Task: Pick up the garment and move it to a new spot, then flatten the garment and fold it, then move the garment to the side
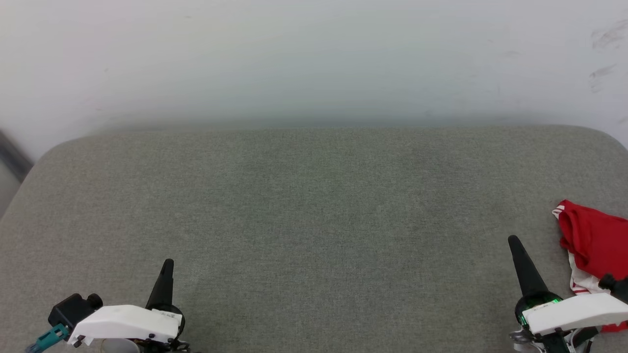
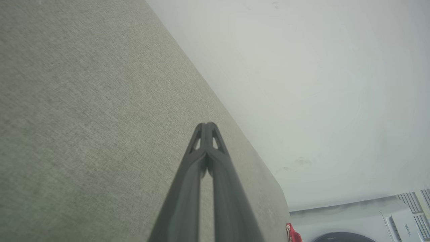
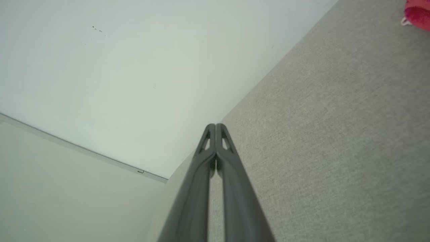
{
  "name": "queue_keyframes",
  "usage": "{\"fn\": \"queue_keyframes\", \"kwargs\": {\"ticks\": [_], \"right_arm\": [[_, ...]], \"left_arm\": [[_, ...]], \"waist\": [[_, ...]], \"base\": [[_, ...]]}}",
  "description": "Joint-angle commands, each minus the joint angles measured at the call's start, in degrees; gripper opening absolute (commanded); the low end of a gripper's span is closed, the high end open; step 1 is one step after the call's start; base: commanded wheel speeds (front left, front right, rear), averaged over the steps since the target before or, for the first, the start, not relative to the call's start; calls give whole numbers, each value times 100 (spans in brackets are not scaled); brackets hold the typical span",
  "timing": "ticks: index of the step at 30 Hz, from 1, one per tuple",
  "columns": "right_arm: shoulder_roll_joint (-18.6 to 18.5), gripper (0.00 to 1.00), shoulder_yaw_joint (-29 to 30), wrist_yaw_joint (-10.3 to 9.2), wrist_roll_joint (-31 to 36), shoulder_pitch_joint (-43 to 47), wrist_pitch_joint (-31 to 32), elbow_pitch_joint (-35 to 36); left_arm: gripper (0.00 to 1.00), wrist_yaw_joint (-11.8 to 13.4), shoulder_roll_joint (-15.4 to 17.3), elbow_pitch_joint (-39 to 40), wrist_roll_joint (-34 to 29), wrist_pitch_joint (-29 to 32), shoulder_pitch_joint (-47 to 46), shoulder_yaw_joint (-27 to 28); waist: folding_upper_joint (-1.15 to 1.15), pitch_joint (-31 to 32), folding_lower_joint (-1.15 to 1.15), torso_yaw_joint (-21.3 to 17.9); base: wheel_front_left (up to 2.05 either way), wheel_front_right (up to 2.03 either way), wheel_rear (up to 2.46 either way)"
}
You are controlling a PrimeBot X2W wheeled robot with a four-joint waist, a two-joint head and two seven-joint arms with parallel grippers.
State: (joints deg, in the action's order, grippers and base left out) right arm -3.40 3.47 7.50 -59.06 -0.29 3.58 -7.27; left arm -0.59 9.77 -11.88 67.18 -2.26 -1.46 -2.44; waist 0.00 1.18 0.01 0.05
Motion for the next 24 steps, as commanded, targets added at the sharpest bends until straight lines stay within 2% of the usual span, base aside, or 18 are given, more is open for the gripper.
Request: {"fn": "queue_keyframes", "kwargs": {"ticks": [1,24], "right_arm": [[-31,0,21,0,-174,-178,14,21],[-22,0,107,0,-1451,-359,100,-258]], "left_arm": [[0,-60,-14,27,120,35,-150,74],[0,-317,-274,-69,1080,365,-305,402]], "waist": [[0,-3,0,0],[0,-47,0,-2]], "base": [[0,0,0],[0,0,0]]}}
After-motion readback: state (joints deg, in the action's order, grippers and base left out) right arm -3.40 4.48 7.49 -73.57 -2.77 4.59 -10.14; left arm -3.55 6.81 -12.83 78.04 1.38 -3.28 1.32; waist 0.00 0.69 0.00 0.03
